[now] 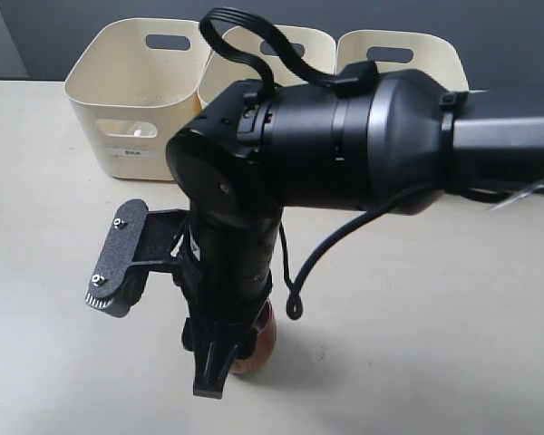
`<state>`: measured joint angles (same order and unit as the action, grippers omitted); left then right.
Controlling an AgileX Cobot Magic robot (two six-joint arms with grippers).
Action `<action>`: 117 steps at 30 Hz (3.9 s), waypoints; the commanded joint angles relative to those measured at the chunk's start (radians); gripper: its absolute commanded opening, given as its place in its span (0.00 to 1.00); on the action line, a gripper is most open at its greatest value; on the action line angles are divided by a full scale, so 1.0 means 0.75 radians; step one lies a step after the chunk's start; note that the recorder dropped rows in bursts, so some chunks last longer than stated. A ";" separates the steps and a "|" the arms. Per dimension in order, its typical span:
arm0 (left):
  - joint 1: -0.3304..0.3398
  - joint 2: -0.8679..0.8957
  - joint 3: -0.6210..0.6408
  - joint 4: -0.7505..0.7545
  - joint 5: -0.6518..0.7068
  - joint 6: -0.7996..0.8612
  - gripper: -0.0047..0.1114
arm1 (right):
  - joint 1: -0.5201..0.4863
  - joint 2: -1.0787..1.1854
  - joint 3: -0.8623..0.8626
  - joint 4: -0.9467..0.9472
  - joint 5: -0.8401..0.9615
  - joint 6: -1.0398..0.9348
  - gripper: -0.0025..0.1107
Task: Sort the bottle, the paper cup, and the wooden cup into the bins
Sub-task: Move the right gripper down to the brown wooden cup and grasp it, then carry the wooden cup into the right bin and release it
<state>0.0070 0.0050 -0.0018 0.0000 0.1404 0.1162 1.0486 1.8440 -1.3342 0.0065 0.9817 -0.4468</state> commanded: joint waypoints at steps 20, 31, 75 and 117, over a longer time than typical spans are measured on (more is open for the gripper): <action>0.001 -0.007 0.002 0.000 -0.007 -0.002 0.04 | -0.001 0.106 0.005 -0.009 -0.058 0.043 0.52; 0.001 -0.007 0.002 0.000 -0.007 -0.002 0.04 | -0.001 0.178 0.005 -0.043 -0.072 0.051 0.02; 0.001 -0.007 0.002 0.000 -0.007 -0.002 0.04 | -0.800 -0.346 0.005 -0.287 -0.412 0.271 0.01; 0.001 -0.007 0.002 0.000 -0.007 -0.002 0.04 | -1.135 0.834 -1.381 0.208 0.319 -0.127 0.01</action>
<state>0.0070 0.0050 -0.0018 0.0000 0.1404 0.1162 0.2037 2.4440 -2.3348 0.1784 1.2137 -0.5392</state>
